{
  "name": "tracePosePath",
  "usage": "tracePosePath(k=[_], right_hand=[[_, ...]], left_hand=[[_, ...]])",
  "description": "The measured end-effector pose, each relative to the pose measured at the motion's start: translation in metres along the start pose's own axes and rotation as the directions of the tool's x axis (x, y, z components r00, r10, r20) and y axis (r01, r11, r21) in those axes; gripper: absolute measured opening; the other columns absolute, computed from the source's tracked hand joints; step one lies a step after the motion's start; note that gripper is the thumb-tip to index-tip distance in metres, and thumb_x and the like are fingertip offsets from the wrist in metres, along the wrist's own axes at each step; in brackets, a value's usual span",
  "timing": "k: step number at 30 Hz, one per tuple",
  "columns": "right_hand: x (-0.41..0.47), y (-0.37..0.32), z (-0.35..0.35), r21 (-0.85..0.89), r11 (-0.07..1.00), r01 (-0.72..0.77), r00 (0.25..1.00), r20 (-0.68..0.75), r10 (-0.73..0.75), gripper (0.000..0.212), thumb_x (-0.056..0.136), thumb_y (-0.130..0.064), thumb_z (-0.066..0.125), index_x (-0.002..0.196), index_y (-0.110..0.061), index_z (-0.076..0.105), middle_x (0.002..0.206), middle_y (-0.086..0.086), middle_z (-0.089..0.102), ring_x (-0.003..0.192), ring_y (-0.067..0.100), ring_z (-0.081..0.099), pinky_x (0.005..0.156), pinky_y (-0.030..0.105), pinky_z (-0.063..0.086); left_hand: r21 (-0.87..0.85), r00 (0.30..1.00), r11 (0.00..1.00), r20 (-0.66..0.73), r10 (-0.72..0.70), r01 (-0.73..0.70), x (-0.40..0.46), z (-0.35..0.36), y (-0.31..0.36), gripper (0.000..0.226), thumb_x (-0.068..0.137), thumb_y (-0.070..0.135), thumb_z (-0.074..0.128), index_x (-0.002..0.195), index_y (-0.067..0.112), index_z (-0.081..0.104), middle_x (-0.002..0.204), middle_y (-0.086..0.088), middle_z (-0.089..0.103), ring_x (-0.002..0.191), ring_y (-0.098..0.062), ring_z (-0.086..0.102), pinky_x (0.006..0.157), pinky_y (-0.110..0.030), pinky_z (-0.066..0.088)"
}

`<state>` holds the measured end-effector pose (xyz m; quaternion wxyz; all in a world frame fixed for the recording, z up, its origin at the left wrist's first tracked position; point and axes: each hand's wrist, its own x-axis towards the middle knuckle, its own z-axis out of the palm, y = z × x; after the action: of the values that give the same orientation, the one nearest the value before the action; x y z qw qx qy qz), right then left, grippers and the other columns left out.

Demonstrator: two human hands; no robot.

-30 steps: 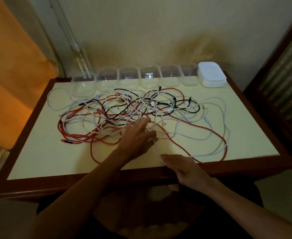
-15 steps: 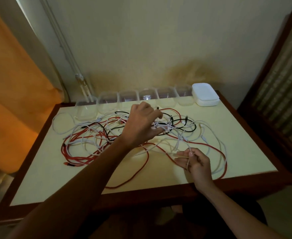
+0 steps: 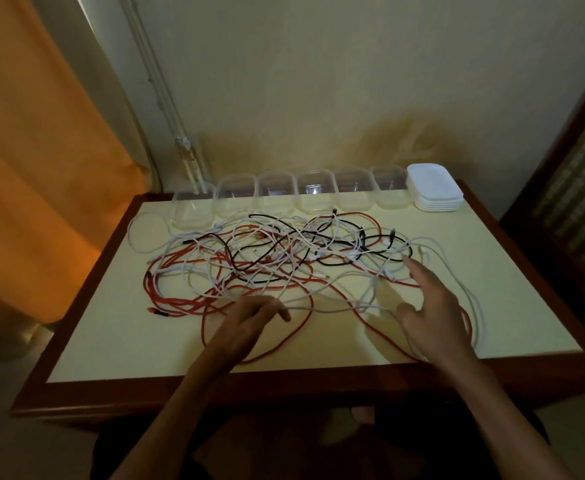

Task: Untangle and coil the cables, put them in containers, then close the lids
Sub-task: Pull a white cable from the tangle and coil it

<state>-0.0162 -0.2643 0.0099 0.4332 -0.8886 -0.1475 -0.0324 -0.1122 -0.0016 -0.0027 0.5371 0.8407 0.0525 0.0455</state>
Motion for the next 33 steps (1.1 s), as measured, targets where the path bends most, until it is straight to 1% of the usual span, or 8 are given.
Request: tracePosePath(k=[5,9,12,15,18,22,27,33], right_hand=[[-0.028,-0.024,0.034,0.027,0.976,0.214,0.886,0.416,-0.206,0.052,0.093,-0.025,0.057,0.145,-0.025,0.048,0.133,-0.023,0.046,0.128,-0.005,0.041,0.107,0.017,0.032],[-0.043,-0.011,0.072,0.064,0.976,0.206,0.851,0.481,-0.211,0.033,0.101,-0.021,0.054,0.133,-0.023,0.060,0.111,-0.013,0.064,0.098,-0.001,0.059,0.082,0.015,0.044],[-0.040,-0.003,0.085,0.087,0.978,0.188,0.841,0.501,-0.206,0.029,0.102,-0.018,0.052,0.127,-0.020,0.065,0.112,-0.002,0.071,0.098,0.006,0.064,0.082,0.022,0.051],[-0.033,-0.004,0.088,0.054,0.967,0.249,0.829,0.505,-0.242,0.027,0.101,-0.014,0.050,0.122,-0.016,0.068,0.121,0.004,0.067,0.111,0.016,0.060,0.094,0.024,0.047],[-0.030,-0.005,0.086,-0.081,0.963,0.255,0.914,0.346,-0.213,0.030,0.101,-0.020,0.052,0.128,-0.015,0.064,0.137,0.008,0.056,0.129,0.020,0.047,0.103,0.018,0.032],[-0.021,0.014,0.077,-0.204,0.977,0.066,0.996,0.065,-0.053,0.028,0.097,-0.022,0.056,0.123,-0.013,0.062,0.119,0.008,0.059,0.111,0.025,0.055,0.090,0.038,0.048],[-0.023,0.039,0.067,-0.421,0.906,0.045,0.954,0.288,0.087,0.032,0.096,-0.031,0.054,0.123,-0.018,0.063,0.116,0.006,0.062,0.109,0.027,0.053,0.088,0.040,0.046],[-0.024,0.033,0.054,-0.234,0.962,0.143,0.873,0.487,-0.011,0.033,0.095,-0.037,0.062,0.126,-0.028,0.065,0.096,-0.001,0.059,0.086,0.014,0.057,0.075,0.028,0.045]], left_hand=[[-0.350,0.986,0.922,0.089,-0.144,0.166,-0.020,0.015,-0.013,0.038,0.099,0.037,0.049,0.076,0.009,0.061,0.055,-0.005,0.031,0.043,-0.012,0.028,0.043,-0.021,0.028],[-0.714,0.956,0.637,0.248,-0.157,0.290,-0.033,0.030,-0.014,0.028,0.100,0.026,0.045,0.088,0.004,0.056,0.059,-0.002,0.020,0.047,-0.010,0.018,0.046,-0.026,0.013],[-0.821,0.935,0.452,0.339,-0.104,0.348,-0.043,0.042,-0.016,0.025,0.095,0.025,0.048,0.096,0.002,0.057,0.055,0.002,0.020,0.044,-0.008,0.017,0.044,-0.024,0.013],[-0.724,0.905,0.549,0.386,-0.179,0.418,-0.048,0.042,-0.019,0.026,0.101,0.024,0.045,0.098,0.003,0.060,0.056,0.000,0.019,0.043,-0.009,0.016,0.043,-0.023,0.014],[-0.513,0.905,0.745,0.249,-0.346,0.426,-0.046,0.037,-0.029,0.032,0.104,0.024,0.039,0.097,0.003,0.061,0.054,0.000,0.027,0.043,-0.012,0.019,0.043,-0.025,0.016],[-0.364,0.850,0.788,0.018,-0.527,0.496,-0.045,0.037,-0.045,0.035,0.106,0.023,0.035,0.100,0.003,0.064,0.053,0.001,0.030,0.040,-0.009,0.022,0.041,-0.021,0.018],[-0.305,0.845,0.803,0.010,-0.535,0.512,-0.045,0.041,-0.048,0.036,0.106,0.024,0.035,0.100,0.004,0.064,0.053,0.001,0.030,0.038,-0.007,0.023,0.039,-0.021,0.020],[-0.562,0.858,0.661,0.208,-0.469,0.497,-0.046,0.036,-0.043,0.031,0.104,0.027,0.038,0.103,0.004,0.060,0.052,0.004,0.031,0.041,-0.008,0.022,0.038,-0.021,0.020]])
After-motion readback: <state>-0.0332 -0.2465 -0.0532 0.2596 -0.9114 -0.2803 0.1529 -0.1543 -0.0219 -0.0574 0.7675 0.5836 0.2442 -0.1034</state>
